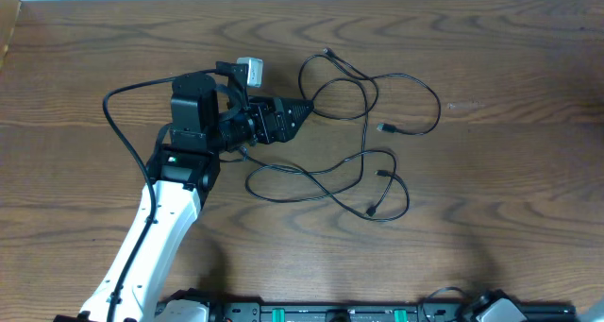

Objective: Untangle cables

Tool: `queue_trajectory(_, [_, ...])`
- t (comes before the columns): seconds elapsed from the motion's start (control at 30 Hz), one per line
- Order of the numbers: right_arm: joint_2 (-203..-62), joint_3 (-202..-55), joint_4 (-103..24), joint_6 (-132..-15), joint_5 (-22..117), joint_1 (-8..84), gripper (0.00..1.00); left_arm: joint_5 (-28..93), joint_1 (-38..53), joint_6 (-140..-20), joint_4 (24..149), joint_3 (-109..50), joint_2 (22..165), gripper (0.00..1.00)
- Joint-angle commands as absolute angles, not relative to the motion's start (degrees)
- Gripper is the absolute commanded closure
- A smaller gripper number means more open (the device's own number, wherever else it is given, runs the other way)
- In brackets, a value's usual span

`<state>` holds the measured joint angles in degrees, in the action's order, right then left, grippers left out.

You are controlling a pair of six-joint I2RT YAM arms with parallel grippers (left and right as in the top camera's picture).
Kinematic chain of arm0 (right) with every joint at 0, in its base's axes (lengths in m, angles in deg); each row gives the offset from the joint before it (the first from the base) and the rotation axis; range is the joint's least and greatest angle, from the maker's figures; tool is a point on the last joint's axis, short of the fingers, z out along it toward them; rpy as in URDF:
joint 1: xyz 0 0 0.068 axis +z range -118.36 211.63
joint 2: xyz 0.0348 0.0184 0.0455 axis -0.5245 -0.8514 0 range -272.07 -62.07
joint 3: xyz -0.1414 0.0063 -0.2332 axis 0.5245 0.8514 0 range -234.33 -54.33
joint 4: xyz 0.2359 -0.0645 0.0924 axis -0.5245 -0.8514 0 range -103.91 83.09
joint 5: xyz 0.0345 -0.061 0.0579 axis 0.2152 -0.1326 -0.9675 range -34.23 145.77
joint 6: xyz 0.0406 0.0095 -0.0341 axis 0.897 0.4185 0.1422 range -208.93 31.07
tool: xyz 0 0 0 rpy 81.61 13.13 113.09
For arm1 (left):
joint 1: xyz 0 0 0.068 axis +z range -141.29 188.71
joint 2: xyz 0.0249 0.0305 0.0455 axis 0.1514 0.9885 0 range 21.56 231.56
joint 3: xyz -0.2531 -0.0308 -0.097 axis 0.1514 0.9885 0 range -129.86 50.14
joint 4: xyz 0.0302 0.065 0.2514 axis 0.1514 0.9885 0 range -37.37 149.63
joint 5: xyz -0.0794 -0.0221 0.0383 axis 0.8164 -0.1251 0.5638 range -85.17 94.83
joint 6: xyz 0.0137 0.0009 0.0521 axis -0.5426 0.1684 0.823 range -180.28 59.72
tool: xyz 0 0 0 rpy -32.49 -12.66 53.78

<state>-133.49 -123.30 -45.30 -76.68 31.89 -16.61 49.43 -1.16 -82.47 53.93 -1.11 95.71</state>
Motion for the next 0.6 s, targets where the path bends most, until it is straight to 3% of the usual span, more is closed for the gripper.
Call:
queue_trajectory(0.0, [-133.47,-123.57,-47.18,-78.97,29.21,-9.73,0.01,49.1,-1.35,-81.73,53.95,-1.74,95.73,0.05])
queue_trajectory(0.27, [-138.99,-122.6,-52.38,-81.31,29.23,11.17,0.01,49.1,-1.35,-81.73,53.93,-1.74,95.73,0.04])
queue_trajectory(0.57, [-151.63,-122.1,-52.36,-81.27,29.25,26.95,0.01,49.1,-1.35,-81.71,53.93,-1.74,95.73,0.04])
